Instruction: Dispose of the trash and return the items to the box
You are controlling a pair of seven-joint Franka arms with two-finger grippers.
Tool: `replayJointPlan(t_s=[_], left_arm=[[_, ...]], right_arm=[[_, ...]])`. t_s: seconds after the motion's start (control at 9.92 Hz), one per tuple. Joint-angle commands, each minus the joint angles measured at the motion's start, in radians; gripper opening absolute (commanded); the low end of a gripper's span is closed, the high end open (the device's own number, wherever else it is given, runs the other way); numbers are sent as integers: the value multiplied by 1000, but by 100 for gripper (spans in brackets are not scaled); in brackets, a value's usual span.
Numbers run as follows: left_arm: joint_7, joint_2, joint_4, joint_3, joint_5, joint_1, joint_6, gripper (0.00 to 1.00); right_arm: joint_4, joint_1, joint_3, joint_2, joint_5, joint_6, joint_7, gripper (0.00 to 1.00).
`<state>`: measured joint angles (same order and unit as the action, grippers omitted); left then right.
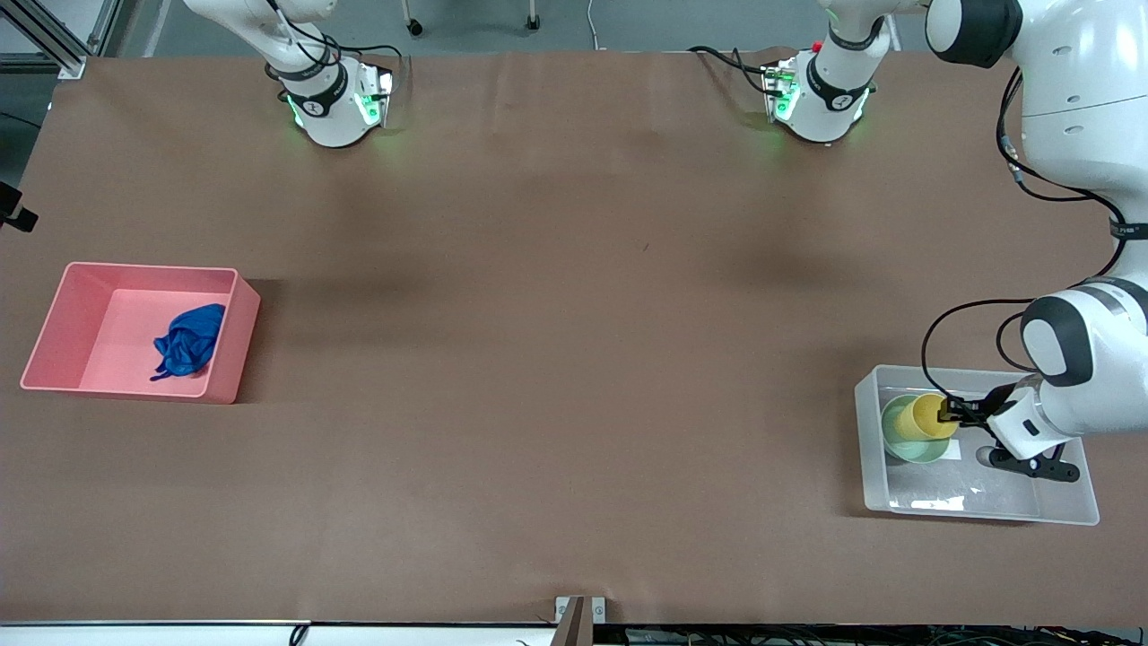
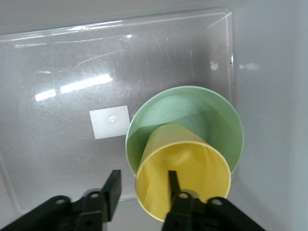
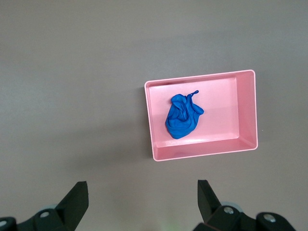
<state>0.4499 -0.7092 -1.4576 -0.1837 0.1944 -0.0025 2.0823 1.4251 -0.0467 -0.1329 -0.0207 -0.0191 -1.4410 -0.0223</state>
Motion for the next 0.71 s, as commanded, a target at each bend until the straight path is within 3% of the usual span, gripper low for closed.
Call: replayJointPlan(t_s=[0.0, 0.3, 0.5, 0.61], left_arm=[[-10, 75, -6, -5, 7, -1, 1, 100], [-98, 270, -12, 1, -28, -4, -139, 100], [-210, 423, -26, 76, -169, -1, -281, 100], [-262, 518, -82, 104, -180, -2, -316, 100]], right_arm=[[-9, 5, -10, -1, 13, 11, -10, 100], [-9, 4, -10, -1, 13, 11, -10, 100], [-9, 4, -10, -1, 13, 11, -10, 100], [-8, 4, -10, -1, 13, 11, -10, 100]])
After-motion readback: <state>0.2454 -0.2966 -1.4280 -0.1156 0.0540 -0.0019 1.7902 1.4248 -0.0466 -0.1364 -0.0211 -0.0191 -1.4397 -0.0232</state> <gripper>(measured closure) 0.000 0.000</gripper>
